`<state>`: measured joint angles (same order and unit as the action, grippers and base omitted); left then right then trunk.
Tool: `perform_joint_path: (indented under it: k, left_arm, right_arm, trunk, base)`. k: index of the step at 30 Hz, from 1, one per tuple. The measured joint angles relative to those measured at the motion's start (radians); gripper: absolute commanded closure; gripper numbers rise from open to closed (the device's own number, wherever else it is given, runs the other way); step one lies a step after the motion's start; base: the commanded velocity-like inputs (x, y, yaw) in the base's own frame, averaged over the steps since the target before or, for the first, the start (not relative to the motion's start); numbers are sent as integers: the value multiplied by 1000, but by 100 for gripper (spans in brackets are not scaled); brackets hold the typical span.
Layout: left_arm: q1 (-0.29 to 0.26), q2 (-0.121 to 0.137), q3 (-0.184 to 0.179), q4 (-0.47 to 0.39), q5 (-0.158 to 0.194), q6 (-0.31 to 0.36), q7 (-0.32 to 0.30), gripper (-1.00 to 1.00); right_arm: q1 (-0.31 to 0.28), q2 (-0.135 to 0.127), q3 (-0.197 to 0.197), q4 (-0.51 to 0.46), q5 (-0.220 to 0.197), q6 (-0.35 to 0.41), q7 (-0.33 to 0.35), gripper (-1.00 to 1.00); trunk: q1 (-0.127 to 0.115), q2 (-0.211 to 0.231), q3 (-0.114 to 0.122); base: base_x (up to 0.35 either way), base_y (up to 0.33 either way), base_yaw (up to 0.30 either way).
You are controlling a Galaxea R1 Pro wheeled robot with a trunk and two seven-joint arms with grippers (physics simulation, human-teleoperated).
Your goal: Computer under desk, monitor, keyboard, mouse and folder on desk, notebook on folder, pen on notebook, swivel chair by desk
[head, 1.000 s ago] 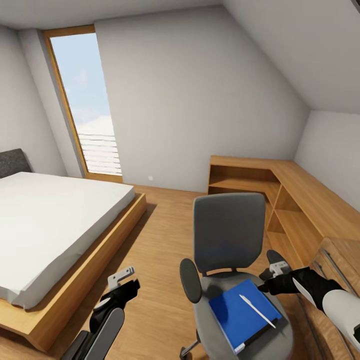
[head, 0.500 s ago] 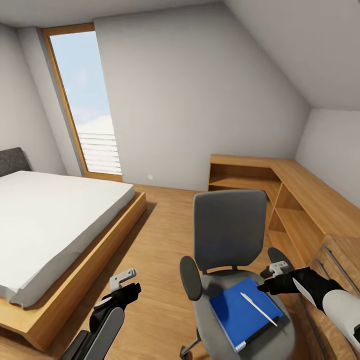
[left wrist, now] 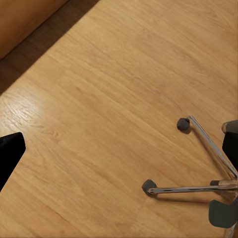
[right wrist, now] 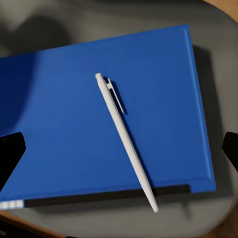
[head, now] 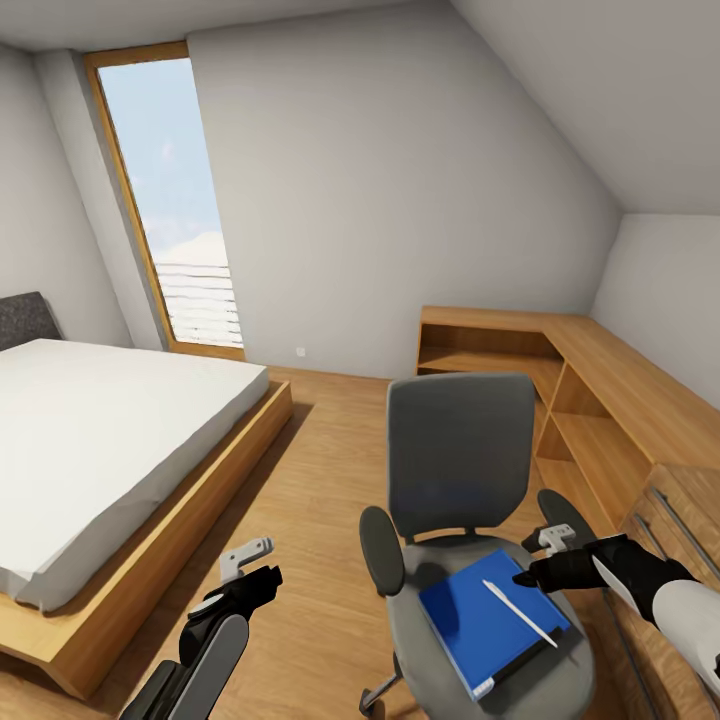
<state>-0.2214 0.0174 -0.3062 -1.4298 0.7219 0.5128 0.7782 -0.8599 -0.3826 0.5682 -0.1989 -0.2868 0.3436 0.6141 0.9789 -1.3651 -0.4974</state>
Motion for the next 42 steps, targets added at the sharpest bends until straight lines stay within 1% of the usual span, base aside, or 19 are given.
perform_joint_path:
  k: [42]
  left_arm:
    - [0,0,2,1,0,-1,0,-100]
  right_arm:
    - [0,5,3,-6,3,-7,7,-100]
  trunk:
    - [161,-294,-132]
  base:
    - [0,0,0]
